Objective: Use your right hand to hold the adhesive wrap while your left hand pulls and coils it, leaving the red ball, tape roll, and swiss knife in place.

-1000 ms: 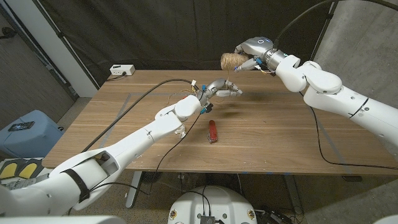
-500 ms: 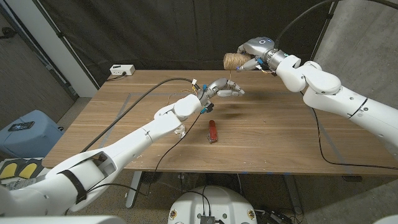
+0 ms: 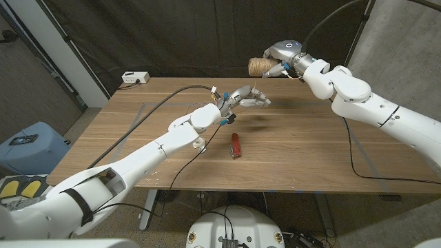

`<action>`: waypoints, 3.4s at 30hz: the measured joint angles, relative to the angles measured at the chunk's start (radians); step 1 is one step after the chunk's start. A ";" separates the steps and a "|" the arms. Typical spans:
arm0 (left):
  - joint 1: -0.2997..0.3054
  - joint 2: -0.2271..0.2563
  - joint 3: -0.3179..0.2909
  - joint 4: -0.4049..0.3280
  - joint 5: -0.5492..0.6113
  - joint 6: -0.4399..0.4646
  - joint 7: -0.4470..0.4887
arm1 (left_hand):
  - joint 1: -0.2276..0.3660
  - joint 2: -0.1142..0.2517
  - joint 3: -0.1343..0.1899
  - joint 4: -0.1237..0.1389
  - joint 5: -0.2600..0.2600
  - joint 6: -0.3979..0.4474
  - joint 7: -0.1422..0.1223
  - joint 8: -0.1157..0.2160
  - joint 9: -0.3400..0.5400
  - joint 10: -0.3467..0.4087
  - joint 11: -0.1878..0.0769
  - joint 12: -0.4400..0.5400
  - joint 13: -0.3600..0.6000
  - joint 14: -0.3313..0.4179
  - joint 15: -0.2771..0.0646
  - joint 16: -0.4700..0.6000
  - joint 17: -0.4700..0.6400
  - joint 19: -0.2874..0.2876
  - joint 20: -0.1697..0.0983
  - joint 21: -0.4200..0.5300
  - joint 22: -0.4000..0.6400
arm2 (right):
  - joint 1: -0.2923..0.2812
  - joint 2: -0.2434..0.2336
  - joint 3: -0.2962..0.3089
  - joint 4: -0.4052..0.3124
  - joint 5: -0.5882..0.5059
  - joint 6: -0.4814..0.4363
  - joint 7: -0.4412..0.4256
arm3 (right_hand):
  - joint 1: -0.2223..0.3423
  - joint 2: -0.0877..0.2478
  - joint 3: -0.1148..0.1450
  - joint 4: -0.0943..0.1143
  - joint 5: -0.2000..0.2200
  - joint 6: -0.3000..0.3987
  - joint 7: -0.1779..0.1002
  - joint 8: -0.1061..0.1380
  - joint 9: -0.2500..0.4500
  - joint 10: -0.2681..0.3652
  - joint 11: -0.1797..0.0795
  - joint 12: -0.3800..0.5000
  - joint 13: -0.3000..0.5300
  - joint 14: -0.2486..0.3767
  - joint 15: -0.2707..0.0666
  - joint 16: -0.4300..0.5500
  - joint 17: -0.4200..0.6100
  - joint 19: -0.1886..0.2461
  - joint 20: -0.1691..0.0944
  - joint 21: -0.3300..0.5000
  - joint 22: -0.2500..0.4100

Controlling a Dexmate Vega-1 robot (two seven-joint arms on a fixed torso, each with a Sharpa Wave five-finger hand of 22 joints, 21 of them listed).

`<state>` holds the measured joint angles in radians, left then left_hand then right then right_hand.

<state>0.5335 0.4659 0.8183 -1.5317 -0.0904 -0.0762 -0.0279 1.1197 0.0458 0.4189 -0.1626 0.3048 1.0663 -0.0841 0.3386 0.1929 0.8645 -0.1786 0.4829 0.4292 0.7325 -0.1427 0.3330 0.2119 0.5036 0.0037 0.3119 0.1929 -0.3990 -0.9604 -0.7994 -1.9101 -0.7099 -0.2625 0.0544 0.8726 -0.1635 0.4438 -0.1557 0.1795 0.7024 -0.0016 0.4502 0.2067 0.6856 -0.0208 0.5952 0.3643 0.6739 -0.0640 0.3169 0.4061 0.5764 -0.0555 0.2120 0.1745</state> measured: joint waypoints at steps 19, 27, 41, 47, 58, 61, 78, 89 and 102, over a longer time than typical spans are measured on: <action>-0.036 0.008 0.018 -0.019 -0.002 0.003 -0.049 | 0.003 0.003 -0.004 0.004 0.000 -0.005 0.005 0.000 0.005 0.000 0.000 -0.008 0.011 0.000 0.000 -0.004 0.000 0.000 0.000 0.000 0.000 | 0.023 0.019 -0.026 0.045 -0.015 0.021 -0.008 | 0.000 0.000 -0.008 0.000 0.002 0.000 0.000 0.001 0.001 0.000 0.000 -0.005 0.005 0.000 0.000 0.000 0.008 0.004 0.004 0.000 0.000; -0.043 0.026 0.028 -0.052 0.002 0.015 -0.090 | 0.003 0.003 -0.004 0.004 0.000 -0.006 0.005 0.000 0.006 0.000 0.000 -0.008 0.014 0.000 0.000 -0.004 0.000 0.000 0.000 0.000 0.006 | 0.029 0.024 -0.036 0.071 -0.008 0.033 -0.013 | 0.000 -0.001 -0.008 0.000 0.002 0.000 0.000 0.001 0.000 0.000 0.000 -0.008 0.004 0.004 0.001 0.000 0.008 0.004 0.004 0.000 0.000; -0.044 0.061 0.028 -0.121 -0.013 0.016 -0.127 | 0.003 0.003 -0.004 0.004 0.006 -0.005 0.005 0.000 0.005 0.005 0.006 -0.008 0.023 0.000 0.011 -0.008 0.000 -0.005 0.005 0.006 0.006 | 0.031 0.028 -0.040 0.091 0.004 0.032 -0.014 | 0.003 -0.003 -0.008 0.000 0.001 0.000 0.000 0.001 0.000 0.002 -0.002 -0.007 -0.001 0.009 -0.002 0.000 0.008 0.003 0.004 0.000 0.000; -0.041 0.070 0.024 -0.140 -0.028 0.014 -0.139 | 0.003 0.003 -0.004 0.004 0.006 -0.005 0.005 0.000 0.005 0.005 0.006 -0.008 0.023 0.000 0.011 -0.008 0.000 -0.005 0.005 0.006 0.006 | 0.025 0.020 -0.040 0.095 0.009 0.027 -0.012 | 0.003 -0.003 -0.008 0.000 0.001 0.000 0.000 0.000 0.001 0.003 -0.003 -0.007 -0.001 0.013 0.002 0.000 0.009 0.003 0.004 0.000 0.000; -0.035 0.084 0.010 -0.170 -0.051 0.003 -0.153 | 0.003 0.003 -0.008 0.000 0.010 -0.002 0.009 0.000 0.005 0.005 0.005 -0.013 0.028 0.000 0.011 -0.008 0.000 -0.005 0.005 0.006 0.005 | 0.019 0.017 -0.040 0.109 0.018 0.009 0.002 | 0.005 -0.005 -0.008 0.000 0.000 0.000 -0.001 0.000 0.001 0.003 -0.003 -0.007 0.000 0.014 0.000 0.000 0.011 0.007 0.000 0.000 0.000; -0.033 0.088 0.005 -0.176 -0.058 0.000 -0.156 | 0.003 0.003 -0.011 0.003 0.010 -0.002 0.009 0.000 0.004 0.005 0.005 -0.013 0.028 0.000 0.011 -0.008 0.000 -0.005 0.005 0.006 0.005 | 0.019 0.017 -0.040 0.116 0.019 0.008 0.003 | 0.004 -0.004 -0.008 0.000 0.000 0.007 0.000 -0.004 0.000 0.003 -0.003 -0.007 0.001 0.014 0.000 0.000 0.011 0.007 0.000 0.000 0.000; -0.029 0.091 -0.022 -0.194 -0.097 -0.011 -0.180 | 0.003 0.003 -0.012 0.004 0.010 -0.002 0.009 0.000 0.005 0.009 0.009 -0.017 0.037 0.000 0.011 -0.008 0.005 -0.005 0.005 0.010 0.005 | 0.014 0.013 -0.052 0.152 0.025 -0.004 0.011 | 0.000 0.000 -0.008 0.000 -0.003 0.007 0.000 -0.012 0.000 0.003 -0.003 -0.009 -0.001 0.014 0.000 -0.007 0.014 0.007 0.000 0.000 0.000; -0.046 0.070 -0.033 -0.182 -0.110 -0.018 -0.194 | -0.001 0.007 -0.012 0.004 0.013 -0.002 0.009 -0.006 0.005 0.009 0.009 -0.021 0.040 0.009 0.012 -0.008 0.005 -0.005 0.005 0.014 0.005 | 0.001 0.005 -0.056 0.154 0.029 0.004 0.009 | 0.000 0.000 -0.008 0.000 -0.004 0.007 0.000 -0.013 0.001 0.001 -0.005 -0.013 0.000 0.014 0.000 -0.007 0.014 0.011 -0.004 0.000 0.000; -0.064 0.045 -0.042 -0.162 -0.124 -0.027 -0.211 | 0.004 0.012 -0.012 0.004 0.013 -0.002 0.009 -0.007 0.005 0.013 0.013 -0.024 0.042 0.009 0.012 -0.008 0.004 -0.015 -0.004 0.014 0.005 | -0.020 -0.006 -0.057 0.144 0.031 0.007 0.000 | 0.000 0.000 -0.015 -0.002 -0.002 0.007 0.000 -0.015 0.001 0.001 -0.005 -0.019 0.001 0.020 -0.005 -0.012 0.019 0.011 -0.004 0.000 0.000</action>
<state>0.4695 0.5113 0.7761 -1.6932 -0.2141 -0.1028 -0.2391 1.1237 0.0581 0.4066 -0.1586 0.3182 1.0645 -0.0751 0.3318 0.1975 0.8771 -0.1660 0.4584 0.4713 0.7415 -0.1304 0.3252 0.2163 0.4891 -0.0002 0.3255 0.1981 -0.4187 -0.9665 -0.8567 -1.7659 -0.6786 -0.2560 0.0542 0.8729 -0.1639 0.4286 -0.1572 0.1780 0.7091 -0.0019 0.4356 0.2072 0.6869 -0.0255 0.5760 0.3654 0.6937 -0.0692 0.3050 0.4247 0.5871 -0.0591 0.2120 0.1745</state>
